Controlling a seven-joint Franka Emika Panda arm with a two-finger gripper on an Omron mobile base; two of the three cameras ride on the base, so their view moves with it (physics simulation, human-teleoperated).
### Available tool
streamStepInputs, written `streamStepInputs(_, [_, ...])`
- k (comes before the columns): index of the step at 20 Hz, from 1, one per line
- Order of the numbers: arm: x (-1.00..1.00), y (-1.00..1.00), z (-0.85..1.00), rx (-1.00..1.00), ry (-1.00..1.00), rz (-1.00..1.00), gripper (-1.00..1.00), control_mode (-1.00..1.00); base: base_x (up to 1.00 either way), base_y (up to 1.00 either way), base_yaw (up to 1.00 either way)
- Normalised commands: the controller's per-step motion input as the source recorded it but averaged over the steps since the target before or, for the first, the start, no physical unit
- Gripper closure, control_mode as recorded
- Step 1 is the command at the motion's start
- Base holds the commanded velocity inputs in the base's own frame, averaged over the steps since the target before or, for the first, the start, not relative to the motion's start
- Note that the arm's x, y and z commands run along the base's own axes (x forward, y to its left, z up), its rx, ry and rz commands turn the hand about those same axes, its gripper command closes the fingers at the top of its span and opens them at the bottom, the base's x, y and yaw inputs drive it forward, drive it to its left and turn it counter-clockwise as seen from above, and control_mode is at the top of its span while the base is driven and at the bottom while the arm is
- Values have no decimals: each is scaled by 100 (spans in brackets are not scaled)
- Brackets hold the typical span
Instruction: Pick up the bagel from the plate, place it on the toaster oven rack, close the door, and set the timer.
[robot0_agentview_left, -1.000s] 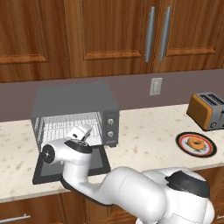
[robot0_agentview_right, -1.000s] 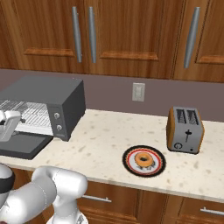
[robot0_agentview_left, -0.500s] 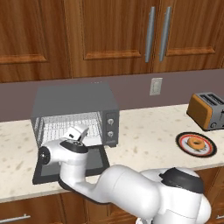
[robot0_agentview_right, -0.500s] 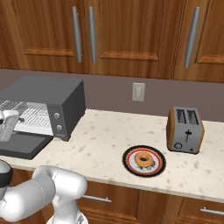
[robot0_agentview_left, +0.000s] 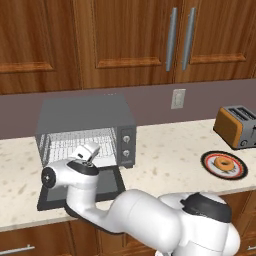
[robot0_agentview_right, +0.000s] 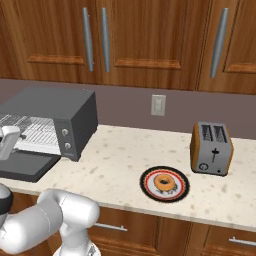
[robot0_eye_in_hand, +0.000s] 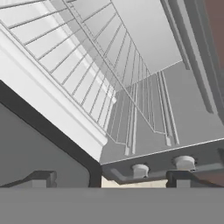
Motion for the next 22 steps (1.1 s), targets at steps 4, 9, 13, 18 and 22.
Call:
streamStepInputs(4, [1, 0, 0, 17, -7, 2, -100, -100, 0, 0, 0])
streamStepInputs(9, [18, 0, 0, 16, -6, 1, -100, -100, 0, 0, 0])
streamStepInputs(13, [29, 0, -5, 13, -2, 0, -100, -100, 0, 0, 0])
streamStepInputs(18, [22, 0, -15, 8, 0, 0, -100, -100, 0, 0, 0])
streamStepInputs(22, [14, 0, -21, 4, 0, 0, -100, -100, 0, 0, 0])
